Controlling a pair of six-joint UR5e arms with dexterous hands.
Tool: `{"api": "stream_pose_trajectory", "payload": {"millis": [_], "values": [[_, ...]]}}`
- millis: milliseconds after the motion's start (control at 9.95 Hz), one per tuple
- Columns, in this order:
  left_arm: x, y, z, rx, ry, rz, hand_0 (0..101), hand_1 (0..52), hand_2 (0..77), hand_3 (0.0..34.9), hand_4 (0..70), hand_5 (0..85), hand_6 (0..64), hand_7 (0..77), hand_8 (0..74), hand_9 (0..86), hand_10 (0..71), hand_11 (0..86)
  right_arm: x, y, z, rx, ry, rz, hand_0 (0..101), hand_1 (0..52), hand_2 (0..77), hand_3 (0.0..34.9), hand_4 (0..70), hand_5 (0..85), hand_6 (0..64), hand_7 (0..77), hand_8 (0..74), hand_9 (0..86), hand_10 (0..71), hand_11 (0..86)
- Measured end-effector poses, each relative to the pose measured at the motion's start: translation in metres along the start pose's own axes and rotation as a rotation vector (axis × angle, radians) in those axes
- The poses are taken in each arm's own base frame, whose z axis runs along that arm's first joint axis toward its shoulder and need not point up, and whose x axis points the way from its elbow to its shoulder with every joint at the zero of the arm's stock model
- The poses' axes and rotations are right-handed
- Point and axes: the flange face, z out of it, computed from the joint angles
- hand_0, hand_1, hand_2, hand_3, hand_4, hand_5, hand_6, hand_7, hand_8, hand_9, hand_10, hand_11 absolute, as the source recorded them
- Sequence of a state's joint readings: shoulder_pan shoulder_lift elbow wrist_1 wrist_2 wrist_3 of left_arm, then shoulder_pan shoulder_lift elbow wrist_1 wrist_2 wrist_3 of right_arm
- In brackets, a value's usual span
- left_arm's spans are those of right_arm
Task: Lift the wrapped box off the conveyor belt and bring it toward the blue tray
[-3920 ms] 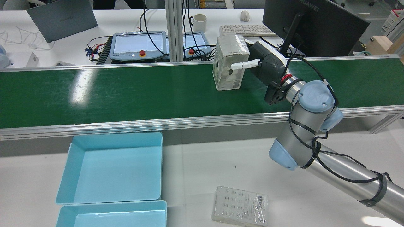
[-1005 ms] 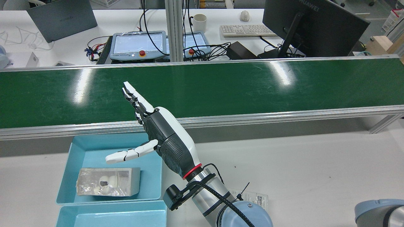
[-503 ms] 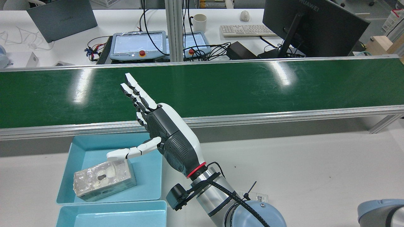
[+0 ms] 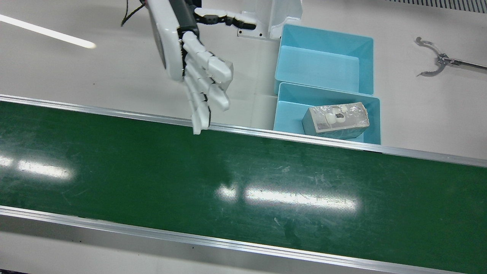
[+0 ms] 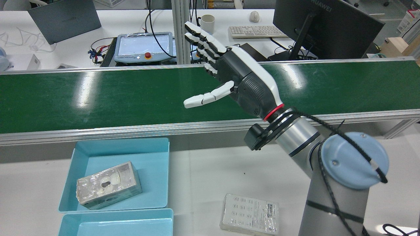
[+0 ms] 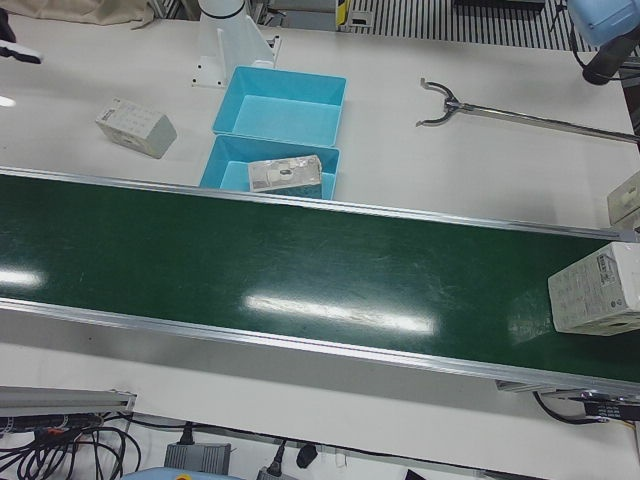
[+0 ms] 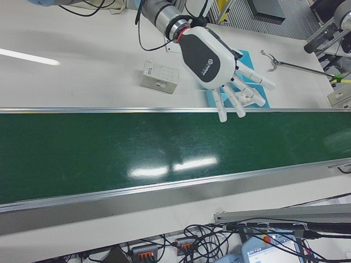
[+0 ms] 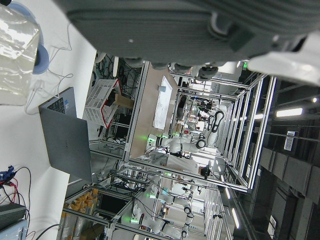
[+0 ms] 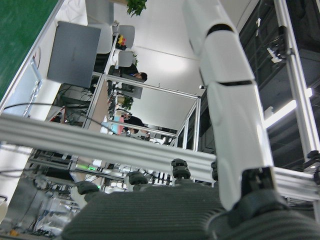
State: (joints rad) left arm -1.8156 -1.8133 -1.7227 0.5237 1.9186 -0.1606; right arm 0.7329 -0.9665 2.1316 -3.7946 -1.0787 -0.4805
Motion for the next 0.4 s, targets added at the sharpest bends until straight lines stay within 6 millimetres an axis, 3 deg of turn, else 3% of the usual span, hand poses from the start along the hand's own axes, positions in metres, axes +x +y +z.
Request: {"api": "stream_pose_trajectory", "payload": {"millis": [101,402], "values": [[0.0,0.0,0.0,0.0,0.0,0.0,0,0.0,0.5,0.0,0.0,1.1,0.0,0.0,0.0,0.0,0.5,0.0,-0.016,-0.029,0.01,0.039,0.012,0.001,54,21.8,14.2,30.8,0.5,3.8,0.0,3.3,1.6,1.1,0.0,1.1],[0.0,0.0,0.0,0.0,0.0,0.0,0,0.0,1.1,0.0,0.0,1.1,0.0,0.0,0.0,0.0,0.0,0.0,-0.043,-0.091,0.028,0.094,0.036,0.042,52,19.6,13.6,30.1,0.5,2.2,0.0,1.6,2.2,1.1,0.0,1.1]]}}
